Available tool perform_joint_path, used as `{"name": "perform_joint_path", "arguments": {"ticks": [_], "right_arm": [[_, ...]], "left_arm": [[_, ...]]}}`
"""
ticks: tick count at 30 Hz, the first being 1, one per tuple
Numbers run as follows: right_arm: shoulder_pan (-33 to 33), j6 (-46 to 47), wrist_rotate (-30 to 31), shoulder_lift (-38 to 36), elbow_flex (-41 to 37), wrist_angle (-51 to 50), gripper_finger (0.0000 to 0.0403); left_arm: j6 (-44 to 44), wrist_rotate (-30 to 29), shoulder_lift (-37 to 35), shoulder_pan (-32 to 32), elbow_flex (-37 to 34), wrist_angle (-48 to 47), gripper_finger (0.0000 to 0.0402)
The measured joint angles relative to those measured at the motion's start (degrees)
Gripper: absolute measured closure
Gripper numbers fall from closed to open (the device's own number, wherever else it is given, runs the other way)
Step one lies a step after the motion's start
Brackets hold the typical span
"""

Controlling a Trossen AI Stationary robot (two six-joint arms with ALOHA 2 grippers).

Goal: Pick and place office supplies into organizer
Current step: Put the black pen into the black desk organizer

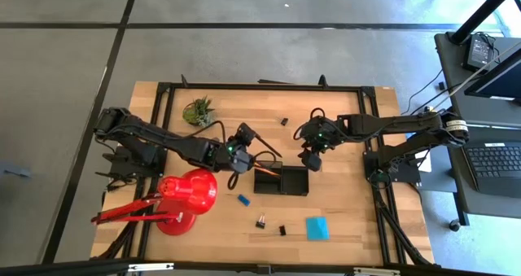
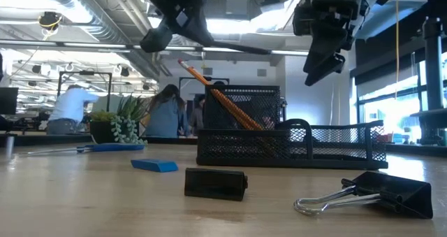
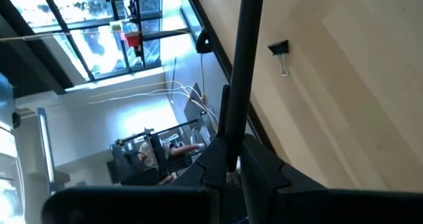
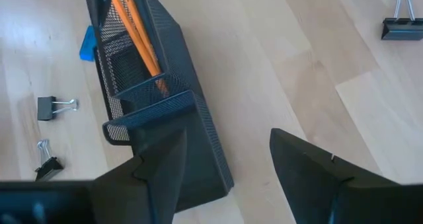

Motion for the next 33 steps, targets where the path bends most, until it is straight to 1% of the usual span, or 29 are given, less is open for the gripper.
{"name": "perform_joint_path", "arguments": {"ticks": [5, 8, 11, 17, 21, 31, 33], "right_arm": [[0.0, -0.58, -0.03, 0.0, 0.59, 0.32, 0.0182], [0.0, -1.58, -0.09, 0.0, 2.49, 1.85, 0.0182], [-0.03, -1.99, -1.55, 0.0, 4.89, 3.54, 0.0182], [-0.2, -10.7, -2.13, -0.02, 9.69, 5.85, 0.0182], [-0.2, -13.58, -2.11, -0.02, 10.68, 7.03, 0.0182], [0.52, -14.27, -2.12, 1.96, 10.24, 10.32, 0.0182], [0.46, -10.4, -2.18, 3.1, 10.24, 12.45, 0.0182]], "left_arm": [[-0.49, 1.72, 0.0, 0.67, 0.0, 0.08, 0.038], [-0.57, 1.68, 0.0, 1.17, 0.0, 0.17, 0.038], [-0.51, 1.65, 0.0, 1.54, 0.0, 0.26, 0.0381], [-0.59, 2.04, 0.0, 2.27, 0.0, 0.28, 0.0381], [-0.59, 2.11, 0.0, 2.25, 0.0, 0.3, 0.0381], [-0.59, 2.16, 0.0, 2.25, 0.0, 0.3, 0.0381], [-0.16, 2.2, 0.0, 2.27, 0.0, 0.32, 0.0381]]}}
